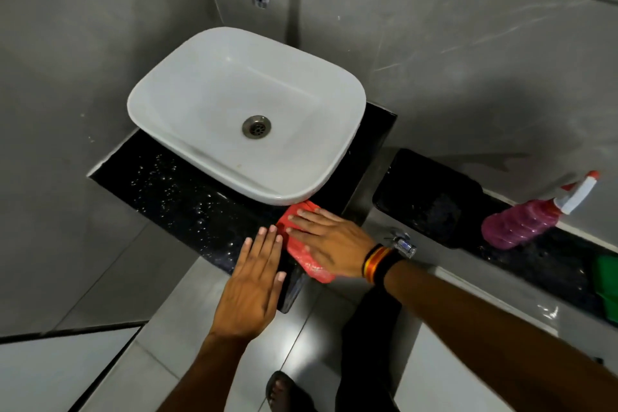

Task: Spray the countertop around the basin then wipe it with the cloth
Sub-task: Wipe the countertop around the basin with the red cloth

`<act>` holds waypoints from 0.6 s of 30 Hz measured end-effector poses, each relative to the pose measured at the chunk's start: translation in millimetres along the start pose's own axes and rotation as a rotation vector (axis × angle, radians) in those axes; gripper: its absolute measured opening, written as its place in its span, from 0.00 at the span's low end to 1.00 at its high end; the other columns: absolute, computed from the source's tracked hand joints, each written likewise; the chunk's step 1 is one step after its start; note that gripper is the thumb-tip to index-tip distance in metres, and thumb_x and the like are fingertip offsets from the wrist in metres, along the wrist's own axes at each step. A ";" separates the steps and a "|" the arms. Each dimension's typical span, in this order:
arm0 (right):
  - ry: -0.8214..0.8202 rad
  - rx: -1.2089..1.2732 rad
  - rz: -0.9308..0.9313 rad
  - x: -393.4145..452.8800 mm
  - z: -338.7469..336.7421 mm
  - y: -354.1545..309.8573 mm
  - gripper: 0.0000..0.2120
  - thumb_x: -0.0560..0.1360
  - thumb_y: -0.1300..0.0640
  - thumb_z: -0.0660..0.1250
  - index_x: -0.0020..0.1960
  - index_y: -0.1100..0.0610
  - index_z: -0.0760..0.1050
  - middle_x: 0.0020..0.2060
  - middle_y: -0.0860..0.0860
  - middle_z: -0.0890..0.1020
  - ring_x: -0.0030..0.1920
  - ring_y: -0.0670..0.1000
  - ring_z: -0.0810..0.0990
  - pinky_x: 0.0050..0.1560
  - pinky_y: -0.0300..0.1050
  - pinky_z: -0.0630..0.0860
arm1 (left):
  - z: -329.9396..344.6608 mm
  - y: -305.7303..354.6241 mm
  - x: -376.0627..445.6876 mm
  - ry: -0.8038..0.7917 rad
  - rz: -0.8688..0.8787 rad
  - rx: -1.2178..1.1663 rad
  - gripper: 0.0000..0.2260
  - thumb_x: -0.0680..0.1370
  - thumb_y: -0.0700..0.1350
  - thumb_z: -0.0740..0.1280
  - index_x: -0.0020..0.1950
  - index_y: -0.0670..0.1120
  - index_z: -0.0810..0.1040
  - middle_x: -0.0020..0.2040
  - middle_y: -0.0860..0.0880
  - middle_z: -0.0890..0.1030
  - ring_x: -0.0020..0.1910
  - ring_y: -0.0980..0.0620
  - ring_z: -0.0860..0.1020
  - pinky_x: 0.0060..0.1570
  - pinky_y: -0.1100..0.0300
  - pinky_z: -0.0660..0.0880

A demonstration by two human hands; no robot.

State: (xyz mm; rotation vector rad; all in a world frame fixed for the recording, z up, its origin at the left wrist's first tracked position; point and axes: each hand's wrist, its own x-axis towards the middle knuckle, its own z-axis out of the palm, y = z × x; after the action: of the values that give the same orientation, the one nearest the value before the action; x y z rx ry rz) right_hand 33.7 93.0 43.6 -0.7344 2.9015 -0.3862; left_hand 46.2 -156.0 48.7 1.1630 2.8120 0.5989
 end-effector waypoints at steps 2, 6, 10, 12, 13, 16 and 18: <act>-0.038 -0.082 -0.116 0.0 -2.6 22.4 0.26 0.85 0.48 0.55 0.82 0.51 0.60 0.83 0.51 0.60 0.83 0.54 0.53 0.83 0.58 0.47 | 0.5 -6.3 -0.7 0.012 -0.035 0.015 0.27 0.87 0.47 0.52 0.84 0.38 0.55 0.86 0.41 0.56 0.86 0.43 0.52 0.84 0.43 0.49; 0.122 -0.055 0.110 12.9 27.5 -22.1 0.28 0.84 0.48 0.54 0.83 0.52 0.59 0.83 0.52 0.61 0.84 0.54 0.53 0.82 0.63 0.48 | -2.0 -17.1 -14.7 0.008 -0.120 0.023 0.27 0.87 0.49 0.51 0.85 0.40 0.54 0.86 0.41 0.55 0.86 0.45 0.51 0.85 0.46 0.46; 0.274 0.072 0.584 35.7 51.1 -104.5 0.30 0.81 0.49 0.55 0.82 0.56 0.60 0.82 0.55 0.62 0.83 0.56 0.55 0.81 0.66 0.50 | -9.6 -30.1 -25.8 0.022 -0.210 0.025 0.28 0.88 0.52 0.48 0.85 0.41 0.53 0.87 0.42 0.54 0.86 0.46 0.49 0.85 0.48 0.44; 0.276 0.130 0.761 52.3 47.5 -131.5 0.32 0.80 0.50 0.52 0.82 0.60 0.58 0.82 0.58 0.59 0.83 0.59 0.53 0.81 0.67 0.49 | -15.2 -36.6 -29.8 0.022 -0.219 0.036 0.27 0.87 0.51 0.49 0.85 0.41 0.53 0.87 0.42 0.54 0.87 0.46 0.49 0.85 0.49 0.43; 0.278 0.164 0.834 60.4 44.2 -140.4 0.33 0.80 0.51 0.51 0.83 0.61 0.56 0.83 0.59 0.56 0.83 0.60 0.51 0.81 0.67 0.48 | -17.9 -39.2 -29.3 0.025 -0.217 0.045 0.27 0.87 0.50 0.49 0.85 0.41 0.53 0.87 0.42 0.53 0.87 0.46 0.49 0.85 0.50 0.42; 0.322 0.302 1.029 87.5 34.6 -162.5 0.34 0.82 0.53 0.54 0.83 0.63 0.48 0.83 0.60 0.47 0.83 0.61 0.44 0.81 0.65 0.40 | -27.4 -46.7 -28.2 0.009 -0.222 0.076 0.28 0.87 0.50 0.49 0.85 0.40 0.53 0.87 0.41 0.52 0.87 0.46 0.48 0.85 0.51 0.41; 0.341 0.382 1.070 94.8 33.1 -167.7 0.33 0.82 0.54 0.55 0.83 0.63 0.48 0.83 0.59 0.46 0.83 0.60 0.42 0.81 0.64 0.37 | -33.2 -47.5 -26.1 0.013 -0.219 0.086 0.27 0.87 0.50 0.49 0.85 0.40 0.53 0.86 0.41 0.53 0.87 0.46 0.48 0.85 0.51 0.41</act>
State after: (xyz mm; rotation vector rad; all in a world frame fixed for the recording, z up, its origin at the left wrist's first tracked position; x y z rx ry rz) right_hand 32.3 -102.2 52.6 0.9837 2.8340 -0.8974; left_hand 26.9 -215.7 59.3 0.8467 2.9482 0.4748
